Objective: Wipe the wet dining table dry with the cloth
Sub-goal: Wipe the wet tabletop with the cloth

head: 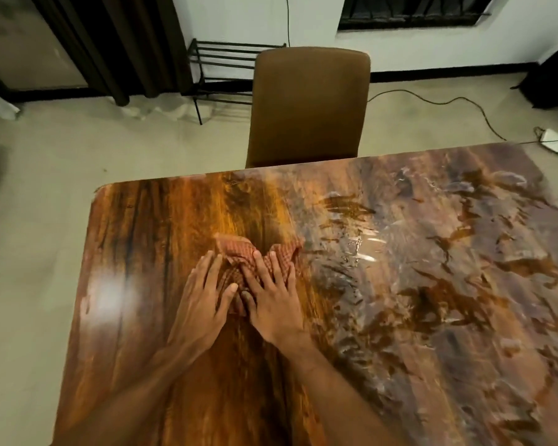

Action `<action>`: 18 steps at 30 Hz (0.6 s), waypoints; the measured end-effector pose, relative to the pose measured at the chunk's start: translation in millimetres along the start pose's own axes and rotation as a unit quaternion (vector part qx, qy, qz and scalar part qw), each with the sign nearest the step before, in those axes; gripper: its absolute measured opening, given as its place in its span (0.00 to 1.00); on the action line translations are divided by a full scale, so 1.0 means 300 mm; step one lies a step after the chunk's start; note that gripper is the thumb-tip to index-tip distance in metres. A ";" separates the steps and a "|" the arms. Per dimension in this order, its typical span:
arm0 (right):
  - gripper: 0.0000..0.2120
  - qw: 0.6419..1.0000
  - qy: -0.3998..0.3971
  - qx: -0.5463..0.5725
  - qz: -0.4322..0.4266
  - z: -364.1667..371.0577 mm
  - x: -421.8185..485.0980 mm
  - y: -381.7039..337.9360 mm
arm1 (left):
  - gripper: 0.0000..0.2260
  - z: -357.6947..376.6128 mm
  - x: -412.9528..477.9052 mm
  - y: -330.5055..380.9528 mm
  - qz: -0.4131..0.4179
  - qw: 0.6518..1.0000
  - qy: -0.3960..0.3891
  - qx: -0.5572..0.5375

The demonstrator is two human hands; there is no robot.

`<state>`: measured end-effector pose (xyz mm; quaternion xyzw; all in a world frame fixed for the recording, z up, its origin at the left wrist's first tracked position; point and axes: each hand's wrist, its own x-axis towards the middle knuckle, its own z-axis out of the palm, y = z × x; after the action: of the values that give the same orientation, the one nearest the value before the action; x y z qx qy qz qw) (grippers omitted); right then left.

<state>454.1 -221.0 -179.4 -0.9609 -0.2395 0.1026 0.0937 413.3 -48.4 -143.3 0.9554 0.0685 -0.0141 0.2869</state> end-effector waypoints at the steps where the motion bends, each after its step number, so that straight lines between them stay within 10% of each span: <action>1: 0.28 1.000 0.011 -0.003 0.008 -0.016 0.038 0.080 | 0.31 0.003 0.029 0.012 0.002 1.000 -0.001 0.002; 6: 0.30 0.986 0.009 0.026 0.167 -0.129 0.262 0.291 | 0.30 -0.043 0.153 0.044 -0.026 0.999 0.021 -0.001; 12: 0.36 0.989 -0.069 -0.046 -0.123 -0.081 0.529 -0.073 | 0.31 -0.099 0.287 0.031 -0.045 0.997 0.052 0.018; 18: 0.29 0.998 -0.011 -0.042 -0.035 -0.155 0.747 0.179 | 0.30 -0.105 0.411 -0.025 -0.058 0.997 0.052 0.030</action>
<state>682.7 -166.3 -181.0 -0.9538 -0.2782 0.0999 0.0543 533.9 -9.7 -129.1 0.9575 0.1379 0.0170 0.2529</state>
